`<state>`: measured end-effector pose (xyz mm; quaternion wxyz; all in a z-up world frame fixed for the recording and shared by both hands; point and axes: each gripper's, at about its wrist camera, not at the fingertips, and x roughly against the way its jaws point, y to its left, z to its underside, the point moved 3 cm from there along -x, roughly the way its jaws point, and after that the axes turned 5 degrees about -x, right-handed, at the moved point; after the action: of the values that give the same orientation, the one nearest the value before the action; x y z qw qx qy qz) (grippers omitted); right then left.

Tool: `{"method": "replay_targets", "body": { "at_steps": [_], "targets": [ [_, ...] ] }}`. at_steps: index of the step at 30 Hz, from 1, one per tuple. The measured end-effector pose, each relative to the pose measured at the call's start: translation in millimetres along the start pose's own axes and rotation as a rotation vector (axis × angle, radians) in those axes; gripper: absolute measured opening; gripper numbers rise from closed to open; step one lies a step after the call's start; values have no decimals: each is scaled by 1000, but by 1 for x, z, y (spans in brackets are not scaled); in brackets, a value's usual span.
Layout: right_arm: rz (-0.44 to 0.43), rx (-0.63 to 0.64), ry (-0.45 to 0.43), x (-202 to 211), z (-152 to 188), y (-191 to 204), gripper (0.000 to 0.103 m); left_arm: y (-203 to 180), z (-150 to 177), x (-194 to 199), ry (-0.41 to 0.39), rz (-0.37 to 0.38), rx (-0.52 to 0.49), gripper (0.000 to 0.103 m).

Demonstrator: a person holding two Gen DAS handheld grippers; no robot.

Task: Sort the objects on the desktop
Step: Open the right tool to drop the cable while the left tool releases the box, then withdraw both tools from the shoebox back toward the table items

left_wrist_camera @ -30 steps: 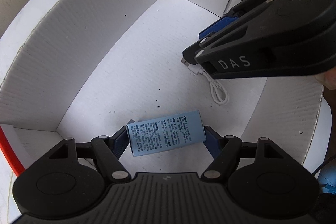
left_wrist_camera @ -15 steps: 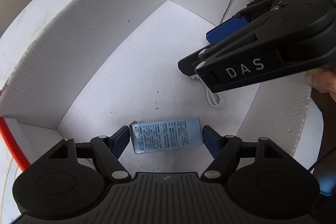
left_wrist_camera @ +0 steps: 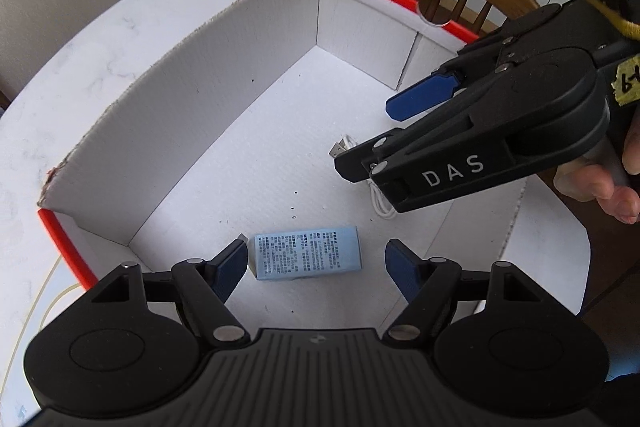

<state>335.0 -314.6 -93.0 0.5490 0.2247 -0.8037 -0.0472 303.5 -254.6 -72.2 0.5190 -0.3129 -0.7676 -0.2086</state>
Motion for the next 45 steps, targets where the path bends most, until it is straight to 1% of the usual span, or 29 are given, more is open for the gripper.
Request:
{"method": "replay_targets", "body": {
  "at_steps": [18,27,30,33,36,41,43,45],
  "targets": [
    [-26,23,-83,40,16,21,61,-12,20,44,-109,-18,17,75],
    [-43,37,-125,58,22,36,61,-10,34,65,-154,-22,53,75],
    [-50,42,-140,64,25,41,61,-10,40,74,-177,-19,60,80],
    [-58,44,-150,69,29,47,62,-10,45,81,-191,-33,61,81],
    [-65,45,-164,75,33,52,63,-10,51,87,-202,-36,67,86],
    [-72,40,-190,83,38,60,65,-7,62,95,-213,-44,86,89],
    [-73,38,-199,86,41,63,66,-5,68,99,-219,-46,91,99],
    [-72,43,-209,88,44,67,68,-4,73,103,-229,-45,94,101]
  ]
}}
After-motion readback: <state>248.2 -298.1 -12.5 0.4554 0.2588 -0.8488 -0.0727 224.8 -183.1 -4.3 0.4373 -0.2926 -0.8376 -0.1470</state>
